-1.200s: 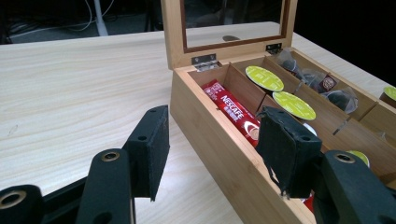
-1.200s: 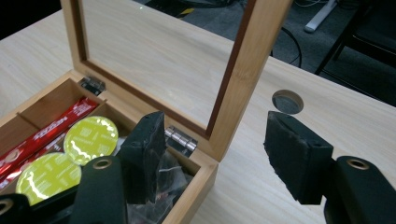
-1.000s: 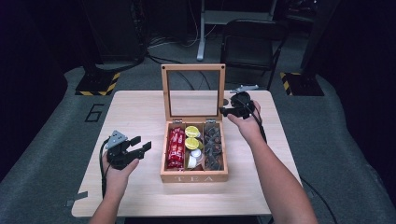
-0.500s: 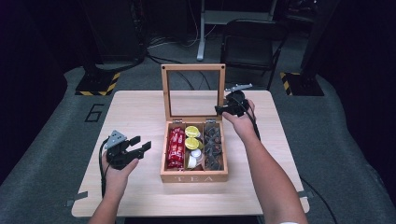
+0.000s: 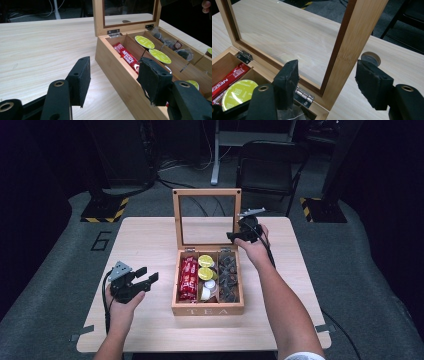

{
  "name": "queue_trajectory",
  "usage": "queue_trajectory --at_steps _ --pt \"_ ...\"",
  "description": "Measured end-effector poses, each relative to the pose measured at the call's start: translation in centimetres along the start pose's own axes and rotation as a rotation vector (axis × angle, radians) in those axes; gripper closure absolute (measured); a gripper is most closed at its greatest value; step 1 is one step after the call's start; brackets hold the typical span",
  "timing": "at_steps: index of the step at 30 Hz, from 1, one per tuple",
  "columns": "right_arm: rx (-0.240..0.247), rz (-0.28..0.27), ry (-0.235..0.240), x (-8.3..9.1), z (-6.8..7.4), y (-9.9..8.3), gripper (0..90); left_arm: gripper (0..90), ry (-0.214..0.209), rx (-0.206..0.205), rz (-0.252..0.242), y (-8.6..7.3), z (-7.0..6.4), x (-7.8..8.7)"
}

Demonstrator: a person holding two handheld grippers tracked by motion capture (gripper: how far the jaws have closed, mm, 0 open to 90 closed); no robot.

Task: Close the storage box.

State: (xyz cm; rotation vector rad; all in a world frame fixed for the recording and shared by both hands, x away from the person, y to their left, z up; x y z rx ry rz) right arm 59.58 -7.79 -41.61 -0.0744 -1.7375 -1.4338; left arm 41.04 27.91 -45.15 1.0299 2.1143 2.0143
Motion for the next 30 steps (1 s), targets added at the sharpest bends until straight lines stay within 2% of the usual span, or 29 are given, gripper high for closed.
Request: queue_trajectory --at_steps 5,10,14,17,22,27,30 --pt "-0.021 -0.013 0.017 -0.20 -0.27 0.09 34.8 43.6 0.000 0.016 0.000 -0.10 0.22 0.38" --pt "-0.009 -0.012 0.021 -0.47 -0.34 0.15 34.8 43.6 0.001 0.017 -0.003 -0.20 0.13 0.40" --pt "-0.008 0.008 0.010 -0.63 -0.18 0.32 34.3 43.6 -0.007 0.028 -0.004 -0.27 0.18 0.56" --pt "-0.011 -0.005 0.007 -0.81 -0.15 0.47 35.1 43.6 -0.009 0.042 -0.011 -0.29 0.17 0.76" --pt "-0.019 -0.005 0.000 -0.73 -0.75 0.41 48.2 43.6 -0.008 0.048 -0.013 -0.38 0.31 0.93" --pt "-0.034 0.011 -0.018 -0.75 -0.66 0.69 50.6 43.6 -0.005 0.049 -0.010 -0.40 0.40 0.91" --pt "-0.020 0.023 -0.031 -0.84 -0.76 0.80 54.2 43.6 -0.003 0.044 -0.009 -0.44 0.41 0.83"
Point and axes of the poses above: each handheld gripper's, and its own axes: x roughly backward along the jaws, y roughly out of its top, z roughly to its left, the point moved 4 cm from there along -x, roughly forward along the jaws, and after that the axes turned 1 degree about y, right-handed, at the moved point
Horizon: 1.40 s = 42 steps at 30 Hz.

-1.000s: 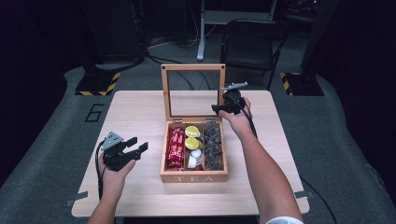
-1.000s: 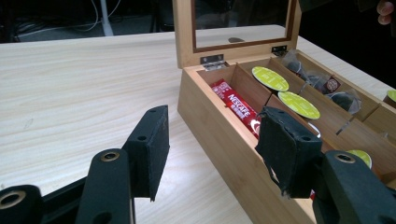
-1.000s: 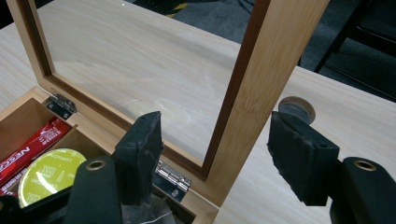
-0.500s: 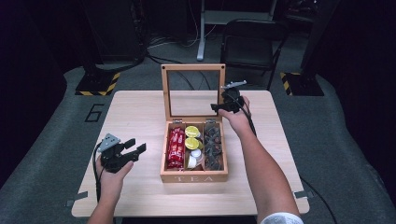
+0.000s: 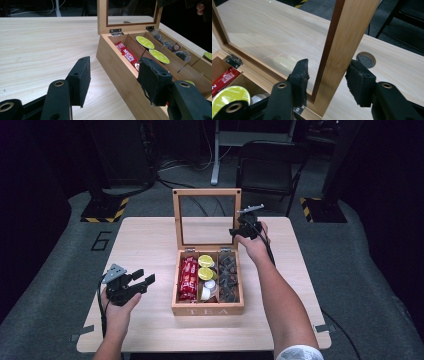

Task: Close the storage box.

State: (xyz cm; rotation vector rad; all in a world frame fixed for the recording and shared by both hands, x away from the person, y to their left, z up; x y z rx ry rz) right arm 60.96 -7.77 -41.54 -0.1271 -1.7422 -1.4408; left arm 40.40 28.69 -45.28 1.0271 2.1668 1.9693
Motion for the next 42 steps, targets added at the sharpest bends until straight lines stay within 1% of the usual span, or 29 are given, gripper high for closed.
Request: queue_trajectory --at_steps 2,4,6,12,13,17,18,19,20,23,26,28,31,32,33,35,36,37,38,41,42 --pt "0.005 -0.002 -0.004 0.0 -0.1 0.0 57.0 43.6 -0.001 0.000 0.001 0.0 0.0 0.0" --pt "-0.003 -0.003 -0.001 0.0 -0.2 0.0 58.7 43.6 -0.002 0.002 0.005 -0.1 0.0 0.0" --pt "0.004 -0.005 0.002 0.0 -0.4 0.0 59.8 43.6 -0.003 0.003 0.006 -0.1 0.0 0.0" --pt "-0.001 -0.008 0.010 -0.1 -0.5 0.0 59.7 43.6 0.000 0.004 0.004 -0.1 0.0 0.0" --pt "0.007 -0.009 0.011 -0.2 -0.5 0.0 59.7 43.6 0.000 0.004 0.004 -0.1 0.0 0.0" --pt "-0.008 -0.004 0.011 0.0 -0.4 0.0 61.4 43.6 0.001 0.003 0.005 -0.2 0.0 -0.1" --pt "-0.006 -0.006 0.015 0.1 -0.5 0.0 61.8 43.6 -0.002 -0.003 0.013 -0.2 0.0 -0.1" --pt "-0.010 -0.005 0.020 0.2 -0.5 0.0 62.1 43.6 0.001 -0.001 0.005 -0.2 0.0 -0.2" --pt "0.001 -0.008 0.020 0.2 -0.6 0.0 62.2 43.6 0.001 -0.001 0.005 -0.2 0.0 -0.2" --pt "-0.003 -0.005 0.020 0.4 -0.4 0.0 62.5 43.6 0.000 -0.004 0.010 -0.1 -0.1 -0.3" --pt "0.012 -0.004 0.010 0.6 -0.3 -0.1 62.8 43.6 -0.003 -0.006 0.012 -0.1 -0.2 -0.6" --pt "0.023 -0.008 0.011 0.8 -0.2 -0.2 63.2 43.6 -0.008 -0.011 0.018 -0.1 -0.3 -0.8" --pt "0.013 -0.027 0.015 1.1 -0.1 -0.4 63.9 43.6 -0.014 -0.024 0.028 0.0 -0.5 -1.0" --pt "0.017 -0.028 0.017 1.3 -0.1 -0.6 64.2 43.4 -0.010 -0.024 0.021 0.2 -0.4 -1.1" --pt "0.005 -0.038 0.022 1.5 0.0 -0.7 64.4 43.4 -0.012 -0.022 0.019 0.3 -0.4 -1.1" --pt "0.005 -0.041 0.026 1.7 0.0 -0.8 64.7 43.2 -0.013 -0.020 0.019 0.4 -0.4 -1.2" --pt "0.011 -0.060 0.027 2.0 0.2 -1.1 64.9 43.2 -0.015 -0.018 0.016 0.7 -0.3 -1.4" --pt "0.002 -0.061 0.027 2.1 0.3 -1.2 64.9 43.0 -0.020 -0.017 0.022 0.8 -0.3 -1.5" --pt "0.008 -0.066 0.023 2.3 0.5 -1.3 64.9 42.9 -0.019 -0.011 0.019 0.9 -0.4 -1.6" --pt "0.027 -0.072 0.013 2.7 0.8 -1.5 64.8 43.0 -0.031 -0.018 0.024 1.3 -0.7 -2.1" --pt "0.020 -0.069 0.009 2.8 1.0 -1.7 64.7 43.0 -0.036 -0.021 0.028 1.5 -0.8 -2.3"
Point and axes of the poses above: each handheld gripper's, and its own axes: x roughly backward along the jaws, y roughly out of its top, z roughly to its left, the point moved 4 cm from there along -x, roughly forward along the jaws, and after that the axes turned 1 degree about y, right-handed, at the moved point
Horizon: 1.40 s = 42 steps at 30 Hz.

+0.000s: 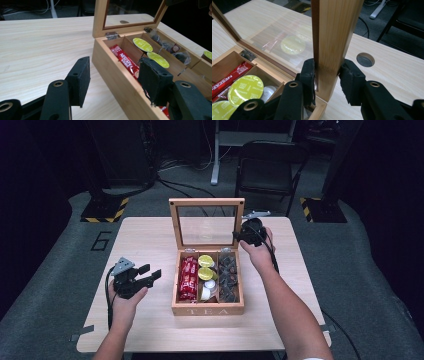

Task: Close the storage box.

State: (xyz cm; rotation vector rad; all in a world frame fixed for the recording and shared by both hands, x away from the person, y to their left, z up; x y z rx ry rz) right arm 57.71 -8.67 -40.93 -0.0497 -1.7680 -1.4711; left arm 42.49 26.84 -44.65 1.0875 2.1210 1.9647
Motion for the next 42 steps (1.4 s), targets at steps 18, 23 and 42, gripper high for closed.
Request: queue_trajectory --at_steps 18,23,42 --pt "0.026 -0.079 0.038 3.6 1.2 -0.3 62.9 43.4 -0.020 -0.087 -0.030 6.9 -1.9 -1.7" --pt "0.051 -0.077 0.052 4.2 1.6 -0.7 62.2 43.4 -0.024 -0.101 -0.024 8.6 -2.2 -2.3" --pt "0.041 -0.104 0.075 4.8 1.9 -2.0 61.2 59.2 -0.031 -0.182 -0.027 12.1 -3.8 -2.7"
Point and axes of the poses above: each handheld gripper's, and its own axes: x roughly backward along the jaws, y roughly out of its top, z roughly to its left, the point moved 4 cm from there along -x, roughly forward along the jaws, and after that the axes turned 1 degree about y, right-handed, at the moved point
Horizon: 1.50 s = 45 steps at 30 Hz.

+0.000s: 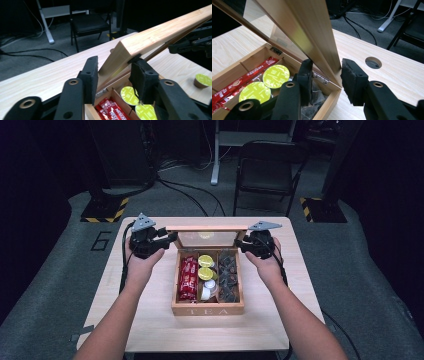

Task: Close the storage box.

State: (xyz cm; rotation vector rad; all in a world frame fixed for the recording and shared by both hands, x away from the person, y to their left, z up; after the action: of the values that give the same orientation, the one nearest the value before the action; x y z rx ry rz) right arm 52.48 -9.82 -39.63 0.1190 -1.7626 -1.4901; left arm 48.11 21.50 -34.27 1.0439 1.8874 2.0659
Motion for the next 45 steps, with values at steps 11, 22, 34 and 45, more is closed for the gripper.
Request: queue_trajectory --at_steps 11,22,34,45 --pt "-0.048 -0.016 0.011 1.4 0.8 -1.0 54.4 57.9 -0.035 0.006 -0.012 -1.5 -0.6 0.9" --pt "-0.009 -0.054 0.043 5.3 2.6 -2.2 53.7 57.2 -0.073 0.008 -0.020 -3.5 -1.4 2.0" --pt "0.081 -0.093 0.033 7.7 5.6 -3.5 52.5 55.6 -0.102 -0.016 -0.014 -6.3 -2.5 3.0" --pt "0.068 -0.102 0.049 8.4 6.4 -4.7 53.6 54.9 -0.100 -0.036 -0.007 -8.5 -3.3 3.4"
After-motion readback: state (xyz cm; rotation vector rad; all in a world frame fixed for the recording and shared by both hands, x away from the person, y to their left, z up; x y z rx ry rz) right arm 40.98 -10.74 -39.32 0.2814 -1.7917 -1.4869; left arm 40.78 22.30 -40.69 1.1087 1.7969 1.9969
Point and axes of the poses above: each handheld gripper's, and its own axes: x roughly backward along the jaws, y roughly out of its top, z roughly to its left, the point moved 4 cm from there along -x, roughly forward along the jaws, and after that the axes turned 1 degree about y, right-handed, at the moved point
